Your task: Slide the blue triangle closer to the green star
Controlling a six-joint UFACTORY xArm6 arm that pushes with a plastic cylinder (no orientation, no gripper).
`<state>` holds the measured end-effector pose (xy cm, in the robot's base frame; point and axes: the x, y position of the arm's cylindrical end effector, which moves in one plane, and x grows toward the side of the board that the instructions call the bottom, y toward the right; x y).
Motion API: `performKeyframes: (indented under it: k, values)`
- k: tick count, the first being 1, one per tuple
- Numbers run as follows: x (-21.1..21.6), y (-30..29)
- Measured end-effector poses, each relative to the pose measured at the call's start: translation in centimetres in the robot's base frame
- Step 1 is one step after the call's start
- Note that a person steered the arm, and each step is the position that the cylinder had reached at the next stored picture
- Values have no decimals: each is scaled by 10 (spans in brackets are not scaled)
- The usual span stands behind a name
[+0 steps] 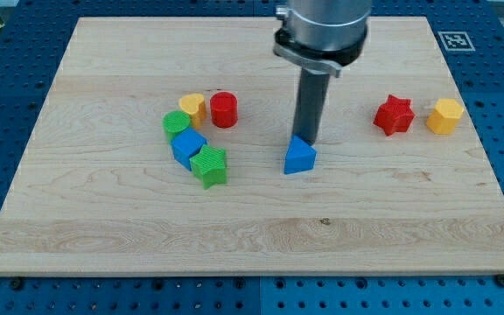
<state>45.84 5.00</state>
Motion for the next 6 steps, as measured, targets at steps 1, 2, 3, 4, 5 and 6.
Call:
performKeyframes:
  k: [1,2,3,4,5,6]
  values:
    - [-1,-24]
    - [-23,-14]
    - [-25,39]
    - [2,72]
    - [31,66]
    - [39,17]
